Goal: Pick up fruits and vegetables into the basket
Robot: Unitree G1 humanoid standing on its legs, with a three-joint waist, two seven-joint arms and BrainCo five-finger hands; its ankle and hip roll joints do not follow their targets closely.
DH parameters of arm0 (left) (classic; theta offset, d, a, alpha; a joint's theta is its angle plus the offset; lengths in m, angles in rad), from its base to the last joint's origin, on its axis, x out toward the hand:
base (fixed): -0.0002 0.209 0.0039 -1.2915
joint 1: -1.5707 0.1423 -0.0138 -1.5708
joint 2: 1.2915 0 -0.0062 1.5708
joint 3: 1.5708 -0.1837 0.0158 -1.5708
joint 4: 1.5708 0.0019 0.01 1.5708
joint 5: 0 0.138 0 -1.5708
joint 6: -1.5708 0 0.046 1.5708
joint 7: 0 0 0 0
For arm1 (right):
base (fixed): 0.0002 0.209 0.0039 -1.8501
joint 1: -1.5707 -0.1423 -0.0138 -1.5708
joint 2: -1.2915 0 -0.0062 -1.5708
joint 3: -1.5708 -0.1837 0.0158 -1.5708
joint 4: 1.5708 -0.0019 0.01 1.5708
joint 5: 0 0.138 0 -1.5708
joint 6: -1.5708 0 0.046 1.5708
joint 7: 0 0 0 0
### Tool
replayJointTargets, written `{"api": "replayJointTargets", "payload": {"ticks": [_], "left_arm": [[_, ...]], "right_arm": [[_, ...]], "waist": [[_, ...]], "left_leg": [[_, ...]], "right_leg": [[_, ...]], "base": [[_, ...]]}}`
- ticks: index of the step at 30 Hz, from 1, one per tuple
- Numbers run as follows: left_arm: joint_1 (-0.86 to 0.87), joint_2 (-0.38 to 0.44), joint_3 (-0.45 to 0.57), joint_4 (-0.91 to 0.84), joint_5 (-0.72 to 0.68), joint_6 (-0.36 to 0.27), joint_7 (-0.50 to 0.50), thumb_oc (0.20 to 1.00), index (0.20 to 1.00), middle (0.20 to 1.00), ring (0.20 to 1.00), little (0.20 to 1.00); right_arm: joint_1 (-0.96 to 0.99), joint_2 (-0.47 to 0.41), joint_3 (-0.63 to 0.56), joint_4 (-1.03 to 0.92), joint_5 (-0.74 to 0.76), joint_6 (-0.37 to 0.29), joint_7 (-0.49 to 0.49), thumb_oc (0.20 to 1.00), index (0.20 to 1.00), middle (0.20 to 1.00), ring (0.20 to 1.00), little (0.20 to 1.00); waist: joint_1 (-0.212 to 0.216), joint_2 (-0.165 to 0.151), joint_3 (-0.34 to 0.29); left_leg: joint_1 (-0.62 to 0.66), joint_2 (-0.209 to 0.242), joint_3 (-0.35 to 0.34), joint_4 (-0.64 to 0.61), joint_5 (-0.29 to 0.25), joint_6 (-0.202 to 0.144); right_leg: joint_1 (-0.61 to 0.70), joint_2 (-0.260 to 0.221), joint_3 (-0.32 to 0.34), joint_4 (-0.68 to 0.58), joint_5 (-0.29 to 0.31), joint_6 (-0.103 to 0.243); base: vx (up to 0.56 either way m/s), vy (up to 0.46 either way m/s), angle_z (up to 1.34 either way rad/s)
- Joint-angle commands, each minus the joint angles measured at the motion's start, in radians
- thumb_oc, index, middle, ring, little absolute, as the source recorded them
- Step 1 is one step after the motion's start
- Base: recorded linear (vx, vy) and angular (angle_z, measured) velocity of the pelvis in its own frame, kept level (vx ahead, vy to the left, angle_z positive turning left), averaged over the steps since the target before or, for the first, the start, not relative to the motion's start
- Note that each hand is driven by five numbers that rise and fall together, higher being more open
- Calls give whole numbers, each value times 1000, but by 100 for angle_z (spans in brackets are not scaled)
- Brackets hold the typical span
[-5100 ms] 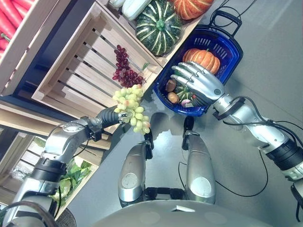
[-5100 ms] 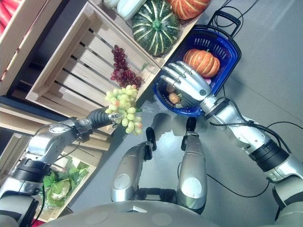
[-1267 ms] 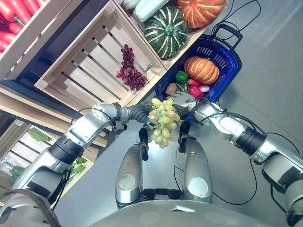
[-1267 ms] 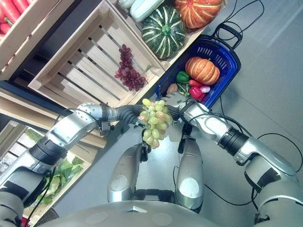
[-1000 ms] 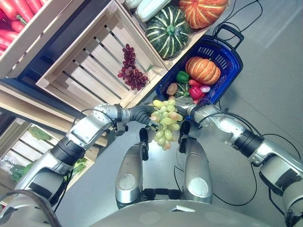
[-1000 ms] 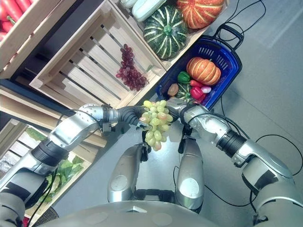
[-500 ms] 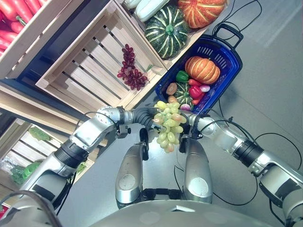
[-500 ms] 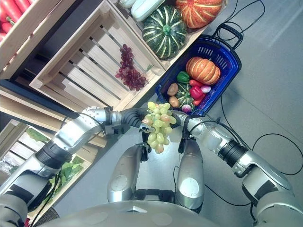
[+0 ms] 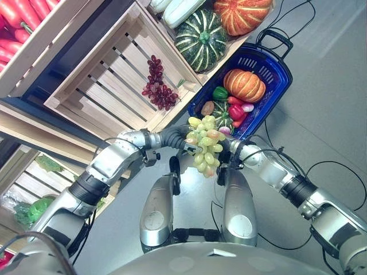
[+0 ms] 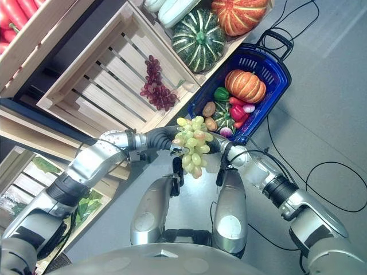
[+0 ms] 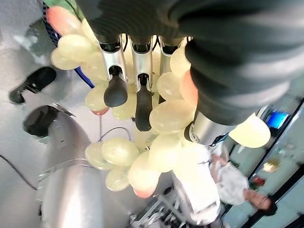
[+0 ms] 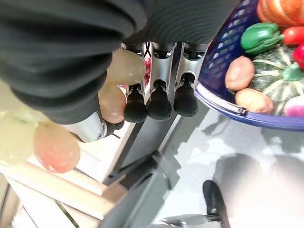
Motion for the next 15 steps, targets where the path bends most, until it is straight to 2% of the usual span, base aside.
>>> {"api": "replayJointTargets", "payload": {"ticks": [1,2,3,4,7,9,15], "left_arm": [[101,-21,66,-140,-41,-21,70,200,200,200,200,200],[116,-23,73,-145,-47,-13,103,338,338,338,338,338],[126,-27,80,-141,-46,-7,122,931,931,931,931,931],[127,-27,80,-140,-44,-6,121,1000,1000,1000,1000,1000],[152,-46,80,-128,-21,16,105,1000,1000,1000,1000,1000],[156,-52,77,-106,-36,25,119,1000,1000,1000,1000,1000],[155,-67,67,-72,-22,27,104,1000,1000,1000,1000,1000]], "right_arm": [[50,33,-51,-202,67,-22,37,200,200,200,200,200],[65,30,-61,-221,69,-25,35,200,200,200,200,200],[74,31,-66,-228,71,-29,34,200,200,200,200,200],[75,32,-67,-229,73,-32,32,200,200,200,200,200],[84,53,-66,-219,74,-55,10,200,200,200,200,200],[76,65,-56,-189,94,-92,-25,200,200,200,200,200],[57,89,-51,-180,141,-117,-89,200,200,200,200,200]], "waist": [[-29,-10,-22],[-32,-9,-20],[-32,-9,-19],[-33,-9,-19],[-31,-3,-18],[-28,2,-18],[-28,7,-20]], "left_leg": [[-26,-13,31,47,-46,52],[-26,-14,32,47,-44,52],[-25,-15,32,44,-43,53],[-25,-15,31,44,-43,53],[-27,-18,32,42,-41,55],[-28,-21,32,43,-41,57],[-32,-22,33,51,-44,56]], "right_leg": [[75,-16,31,54,-115,77],[74,-14,33,54,-116,76],[75,-13,34,53,-117,76],[75,-12,33,53,-117,76],[74,-10,35,53,-119,71],[72,-13,33,54,-119,71],[66,-15,34,61,-122,68]], "base": [[-16,19,-12],[-15,16,-16],[-12,13,-14],[-6,6,-8],[0,0,0],[0,0,0],[0,0,0]]}}
